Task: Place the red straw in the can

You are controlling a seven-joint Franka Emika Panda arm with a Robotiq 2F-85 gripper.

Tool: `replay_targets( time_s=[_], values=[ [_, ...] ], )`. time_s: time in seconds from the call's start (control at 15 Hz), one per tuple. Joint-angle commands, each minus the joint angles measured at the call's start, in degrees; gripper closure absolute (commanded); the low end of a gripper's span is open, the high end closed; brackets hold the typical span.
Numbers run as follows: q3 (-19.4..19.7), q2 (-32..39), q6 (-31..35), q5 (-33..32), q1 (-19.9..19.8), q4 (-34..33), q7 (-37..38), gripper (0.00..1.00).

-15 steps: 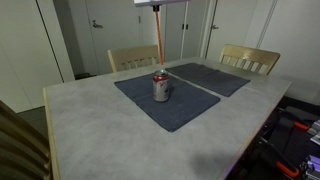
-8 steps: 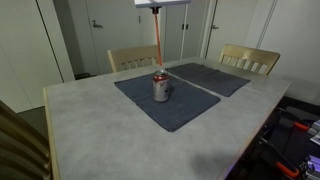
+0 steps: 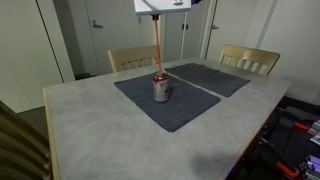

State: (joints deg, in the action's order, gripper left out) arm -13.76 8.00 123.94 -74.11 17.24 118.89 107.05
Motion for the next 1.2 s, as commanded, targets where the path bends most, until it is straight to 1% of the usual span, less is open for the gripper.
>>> replay_targets(
  time_s=[0.0, 0.73, 1.13],
  values=[
    [0.1, 0.9, 2.2, -1.2, -0.8, 0.7, 1.9, 0.98],
    [0.1, 0.7, 1.9, -1.4, -0.8, 2.7, 5.0, 0.98],
    [0.1, -0.4, 0.0, -1.2, -0.6, 3.0, 4.2, 0.98]
  ],
)
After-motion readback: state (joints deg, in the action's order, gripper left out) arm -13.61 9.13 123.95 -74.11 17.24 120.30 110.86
